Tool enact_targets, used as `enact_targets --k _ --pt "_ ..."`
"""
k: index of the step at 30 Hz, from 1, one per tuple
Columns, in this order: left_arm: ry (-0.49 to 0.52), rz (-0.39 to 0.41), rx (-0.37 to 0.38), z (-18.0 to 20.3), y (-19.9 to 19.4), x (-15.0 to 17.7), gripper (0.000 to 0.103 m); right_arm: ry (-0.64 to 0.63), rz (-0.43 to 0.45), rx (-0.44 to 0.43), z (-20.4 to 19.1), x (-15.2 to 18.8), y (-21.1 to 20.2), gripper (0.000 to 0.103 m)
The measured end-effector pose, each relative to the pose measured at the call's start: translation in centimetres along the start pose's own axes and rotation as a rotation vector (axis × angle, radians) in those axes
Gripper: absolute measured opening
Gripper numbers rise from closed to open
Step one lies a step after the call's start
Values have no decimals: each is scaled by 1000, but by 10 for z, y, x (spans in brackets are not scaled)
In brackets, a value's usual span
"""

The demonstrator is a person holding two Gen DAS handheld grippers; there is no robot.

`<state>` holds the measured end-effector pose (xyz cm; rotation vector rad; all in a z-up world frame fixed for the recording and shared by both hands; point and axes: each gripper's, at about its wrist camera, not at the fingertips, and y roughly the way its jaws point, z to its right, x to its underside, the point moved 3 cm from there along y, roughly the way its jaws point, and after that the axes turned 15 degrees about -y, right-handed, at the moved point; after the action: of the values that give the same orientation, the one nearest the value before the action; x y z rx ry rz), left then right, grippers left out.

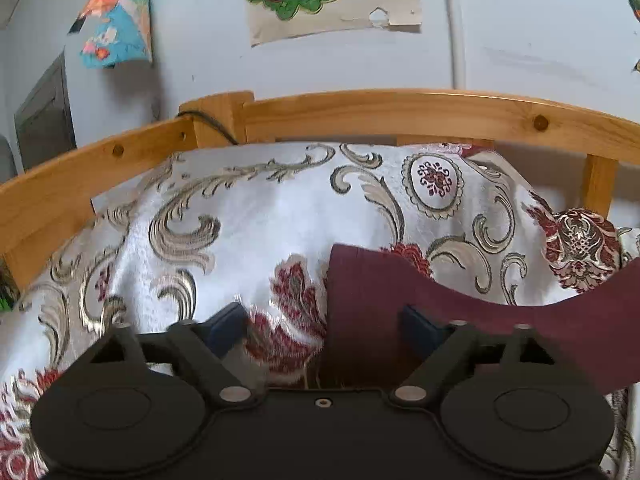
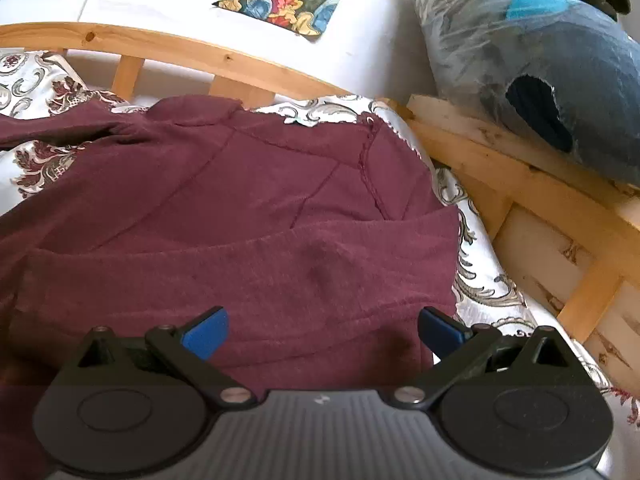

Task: Fold small clothes
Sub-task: 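Reach the left gripper to the other sleeve cuff and grasp it, then fold the held sleeve across the shirt body and open the left gripper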

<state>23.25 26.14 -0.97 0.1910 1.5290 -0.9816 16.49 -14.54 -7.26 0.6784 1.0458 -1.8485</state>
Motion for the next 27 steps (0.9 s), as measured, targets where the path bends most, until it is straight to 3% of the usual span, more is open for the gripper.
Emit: enact_targets --k 2,4,5,11,15,19,27 --pt "36 -1 -8 7 -1 1 43 5 -5 2 1 1 1 103" --pt "73 -26 3 15 0 2 20 7 -6 6 1 1 0 103" --pt "83 -39 16 19 -1 3 13 7 -5 6 0 1 0 103" --pt "88 18 28 35 -20 -1 5 26 17 21 4 0 -4 103" --pt "186 148 77 63 -57 -8 5 99 73 43 16 -2 -15 103" --pt "278 260 254 108 -113 -15 5 161 93 56 29 -3 -20 103" --pt "348 348 606 190 -211 -10 5 193 99 82 41 0 -25 103"
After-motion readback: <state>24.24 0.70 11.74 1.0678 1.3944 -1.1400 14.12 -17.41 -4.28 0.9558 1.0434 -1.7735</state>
